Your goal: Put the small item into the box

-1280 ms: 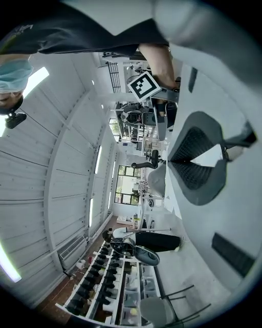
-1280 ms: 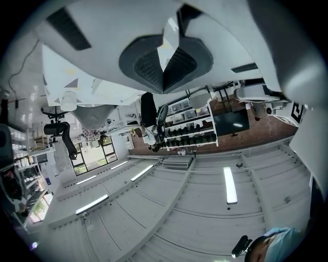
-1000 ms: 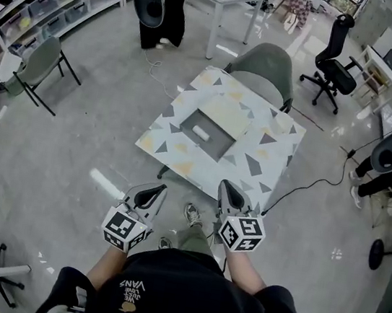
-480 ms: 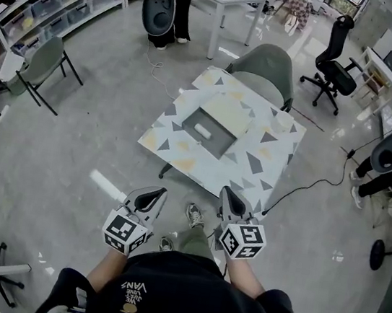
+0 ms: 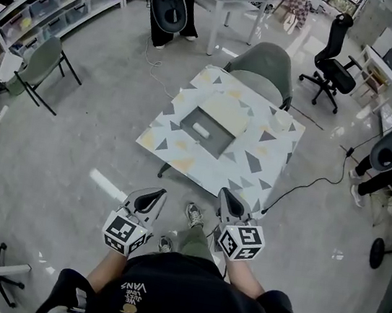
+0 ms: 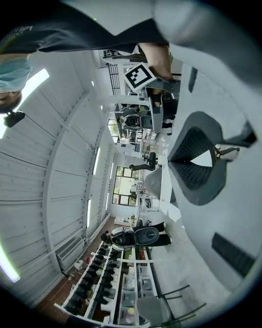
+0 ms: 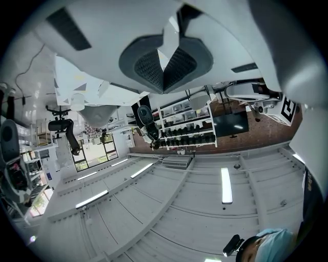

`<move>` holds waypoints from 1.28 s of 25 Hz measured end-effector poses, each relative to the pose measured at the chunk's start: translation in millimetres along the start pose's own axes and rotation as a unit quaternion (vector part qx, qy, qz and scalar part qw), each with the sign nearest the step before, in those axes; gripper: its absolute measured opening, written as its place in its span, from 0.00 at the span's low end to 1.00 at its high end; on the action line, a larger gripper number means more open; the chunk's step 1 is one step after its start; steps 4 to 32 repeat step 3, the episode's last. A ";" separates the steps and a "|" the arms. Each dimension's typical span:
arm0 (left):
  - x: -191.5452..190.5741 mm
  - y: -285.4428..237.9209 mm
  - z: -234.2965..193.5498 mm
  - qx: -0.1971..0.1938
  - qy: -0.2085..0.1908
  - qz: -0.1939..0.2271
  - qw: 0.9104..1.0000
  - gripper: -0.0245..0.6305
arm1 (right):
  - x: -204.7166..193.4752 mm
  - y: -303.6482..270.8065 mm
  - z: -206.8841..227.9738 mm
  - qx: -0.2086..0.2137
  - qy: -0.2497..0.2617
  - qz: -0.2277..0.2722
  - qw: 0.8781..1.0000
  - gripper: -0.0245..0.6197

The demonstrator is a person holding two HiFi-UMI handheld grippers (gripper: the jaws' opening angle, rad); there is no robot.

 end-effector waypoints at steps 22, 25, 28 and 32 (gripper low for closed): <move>-0.5 -3.4 -1.7 0.000 0.002 -0.001 1.000 0.05 | -0.7 -3.2 2.1 0.000 0.000 -0.002 1.000 0.04; -0.5 -3.4 -1.7 0.000 0.002 -0.001 1.000 0.05 | -0.7 -3.2 2.1 0.000 0.000 -0.002 1.000 0.04; -0.5 -3.4 -1.7 0.000 0.002 -0.001 1.000 0.05 | -0.7 -3.2 2.1 0.000 0.000 -0.002 1.000 0.04; -0.5 -3.4 -1.7 0.000 0.002 -0.001 1.000 0.05 | -0.7 -3.2 2.1 0.000 0.000 -0.002 1.000 0.04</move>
Point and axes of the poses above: the fingertips, and each gripper's own axes: y backward along the fingers, z to its right, x out of its top, the point moved 10 cm from there along y, backward along the fingers, and after that the axes turned 8 degrees about -z, right-handed, at the moved point
